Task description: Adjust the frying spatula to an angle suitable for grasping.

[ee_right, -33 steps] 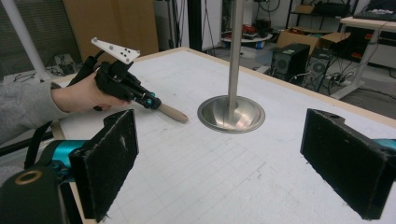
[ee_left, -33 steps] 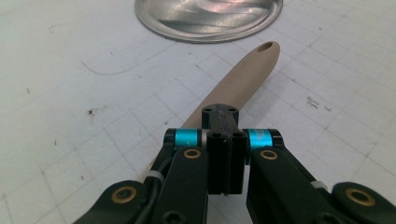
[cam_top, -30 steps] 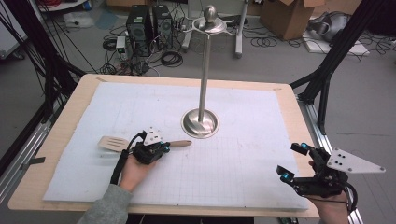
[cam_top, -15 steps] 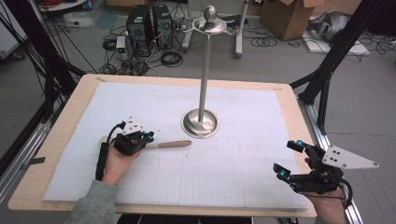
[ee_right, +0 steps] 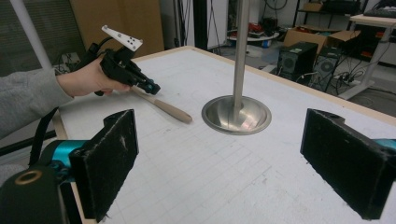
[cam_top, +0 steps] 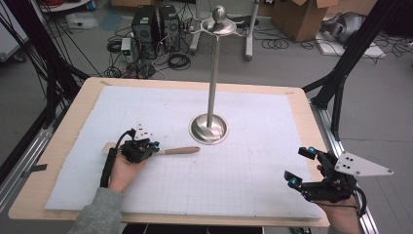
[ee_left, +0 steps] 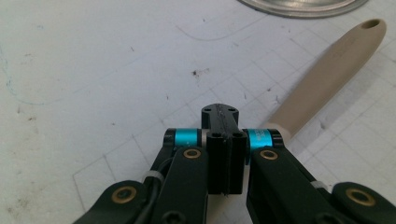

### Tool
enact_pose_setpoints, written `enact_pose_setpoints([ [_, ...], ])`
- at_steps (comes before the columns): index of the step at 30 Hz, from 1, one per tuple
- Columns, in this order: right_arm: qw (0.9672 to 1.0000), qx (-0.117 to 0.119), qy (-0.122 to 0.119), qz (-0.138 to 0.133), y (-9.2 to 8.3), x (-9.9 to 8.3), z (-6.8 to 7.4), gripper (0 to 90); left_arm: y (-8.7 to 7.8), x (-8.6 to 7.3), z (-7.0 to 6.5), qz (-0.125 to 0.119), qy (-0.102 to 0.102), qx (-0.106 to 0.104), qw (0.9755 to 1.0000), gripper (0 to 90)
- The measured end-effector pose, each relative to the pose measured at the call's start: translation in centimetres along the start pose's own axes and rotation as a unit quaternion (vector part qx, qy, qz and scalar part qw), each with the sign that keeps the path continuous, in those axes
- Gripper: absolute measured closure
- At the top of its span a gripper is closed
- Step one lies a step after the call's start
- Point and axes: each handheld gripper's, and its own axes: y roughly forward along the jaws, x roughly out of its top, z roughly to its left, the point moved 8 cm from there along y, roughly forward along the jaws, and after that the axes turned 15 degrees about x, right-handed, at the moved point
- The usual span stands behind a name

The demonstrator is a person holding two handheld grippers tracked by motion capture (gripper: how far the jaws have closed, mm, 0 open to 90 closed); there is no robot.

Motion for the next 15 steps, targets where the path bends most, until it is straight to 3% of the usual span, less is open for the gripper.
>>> enact_pose_setpoints([
  [3, 1.0, 0.001, 0.0, 0.003, 0.1, -0.1, 0.0, 10.2, 0.3, -0.6, 0.2, 0.019, -0.004, 0.004, 0.9998, 89.7],
  [15, 1.0, 0.008, 0.002, 0.006, 0.7, -0.1, -0.2, 10.2, -0.7, -1.1, 0.1, 0.038, -0.003, 0.017, 0.9991, 89.9],
])
